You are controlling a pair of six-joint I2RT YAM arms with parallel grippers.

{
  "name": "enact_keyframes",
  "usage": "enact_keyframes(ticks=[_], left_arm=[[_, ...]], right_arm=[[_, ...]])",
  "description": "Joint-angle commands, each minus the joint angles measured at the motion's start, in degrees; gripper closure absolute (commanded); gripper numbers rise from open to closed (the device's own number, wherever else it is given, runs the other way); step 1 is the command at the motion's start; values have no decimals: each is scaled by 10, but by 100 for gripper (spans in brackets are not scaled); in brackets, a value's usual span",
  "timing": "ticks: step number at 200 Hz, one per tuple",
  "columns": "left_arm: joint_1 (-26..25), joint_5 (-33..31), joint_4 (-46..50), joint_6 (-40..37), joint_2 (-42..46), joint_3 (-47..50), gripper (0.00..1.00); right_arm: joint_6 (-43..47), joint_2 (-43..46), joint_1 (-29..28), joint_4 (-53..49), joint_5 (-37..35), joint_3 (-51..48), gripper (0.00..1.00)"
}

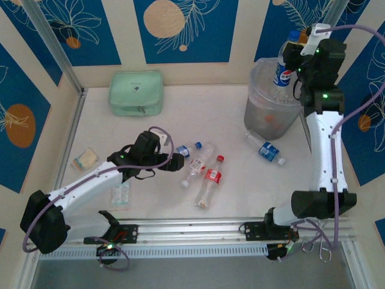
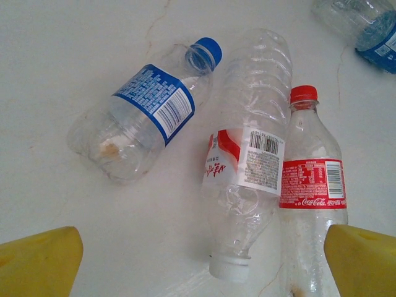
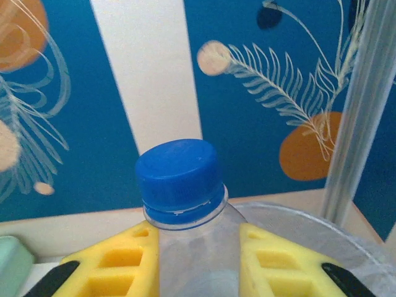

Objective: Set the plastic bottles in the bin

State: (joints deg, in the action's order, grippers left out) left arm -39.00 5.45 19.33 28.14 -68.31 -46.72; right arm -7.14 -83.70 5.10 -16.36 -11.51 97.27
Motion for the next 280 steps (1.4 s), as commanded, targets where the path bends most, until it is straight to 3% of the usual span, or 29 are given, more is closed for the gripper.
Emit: enact_keyframes(ticks=[1, 70, 116, 189, 280], left_arm=[[3, -8, -1, 0, 12, 11, 0], [5, 0, -11, -9, -12, 6, 0], [5, 1, -25, -2, -16, 14, 0], [5, -5, -10, -4, 3, 22, 0], [5, -7, -8, -3, 3, 25, 0]], right_arm=[[26, 14, 6, 103, -20, -42, 100], [-5, -17, 32, -48, 3, -24, 100], [-24, -54, 30, -130, 50, 109, 100], [-11, -73, 22, -103, 19, -20, 100], [-50, -115, 8, -248, -40, -60, 100]])
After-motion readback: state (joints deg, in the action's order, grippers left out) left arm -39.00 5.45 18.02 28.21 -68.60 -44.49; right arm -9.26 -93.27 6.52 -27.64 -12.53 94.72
